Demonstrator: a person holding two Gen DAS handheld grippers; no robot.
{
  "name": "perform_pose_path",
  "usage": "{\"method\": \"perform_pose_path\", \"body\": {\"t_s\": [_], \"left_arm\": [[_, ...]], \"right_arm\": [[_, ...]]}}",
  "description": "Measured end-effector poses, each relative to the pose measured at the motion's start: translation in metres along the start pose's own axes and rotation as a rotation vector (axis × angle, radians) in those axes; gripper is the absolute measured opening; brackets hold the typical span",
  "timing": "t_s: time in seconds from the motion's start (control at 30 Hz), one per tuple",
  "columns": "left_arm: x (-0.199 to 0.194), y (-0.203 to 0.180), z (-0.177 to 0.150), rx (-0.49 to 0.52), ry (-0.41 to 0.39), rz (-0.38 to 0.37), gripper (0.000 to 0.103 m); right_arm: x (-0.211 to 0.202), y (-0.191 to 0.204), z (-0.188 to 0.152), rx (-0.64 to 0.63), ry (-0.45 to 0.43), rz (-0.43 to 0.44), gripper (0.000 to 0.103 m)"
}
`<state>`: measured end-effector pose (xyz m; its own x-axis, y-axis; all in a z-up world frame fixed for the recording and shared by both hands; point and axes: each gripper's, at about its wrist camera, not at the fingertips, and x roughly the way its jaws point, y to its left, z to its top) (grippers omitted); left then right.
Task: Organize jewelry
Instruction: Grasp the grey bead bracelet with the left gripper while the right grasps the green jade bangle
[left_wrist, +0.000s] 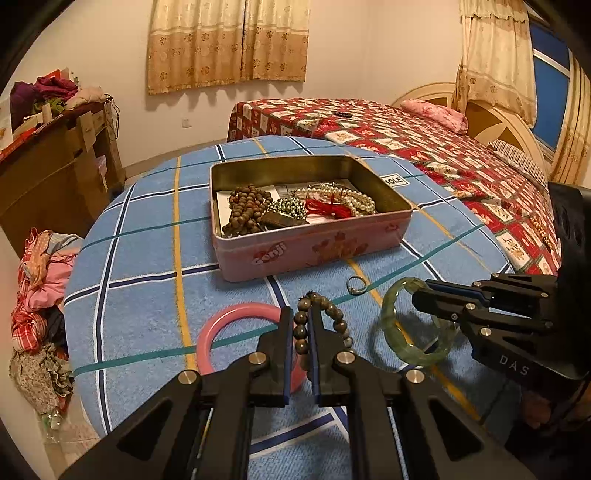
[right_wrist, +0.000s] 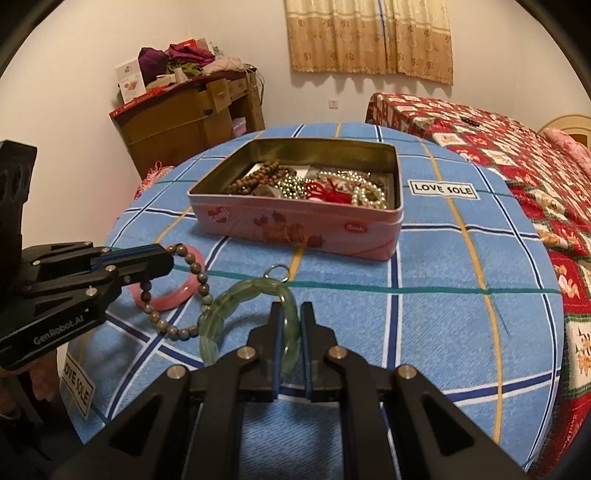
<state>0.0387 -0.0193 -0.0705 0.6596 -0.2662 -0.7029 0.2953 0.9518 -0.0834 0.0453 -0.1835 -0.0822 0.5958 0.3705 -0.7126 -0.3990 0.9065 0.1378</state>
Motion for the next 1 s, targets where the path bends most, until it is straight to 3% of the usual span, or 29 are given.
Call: {"method": "perform_pose_path", "body": {"t_s": [1.0], "left_arm": [[-0.022,-0.013,0.014,0.013,-0.056,-0.003,0.007]], "right_arm": [[-0.024,-0.004,0.009,0.020,-0.068,0.021,0.011]]}}
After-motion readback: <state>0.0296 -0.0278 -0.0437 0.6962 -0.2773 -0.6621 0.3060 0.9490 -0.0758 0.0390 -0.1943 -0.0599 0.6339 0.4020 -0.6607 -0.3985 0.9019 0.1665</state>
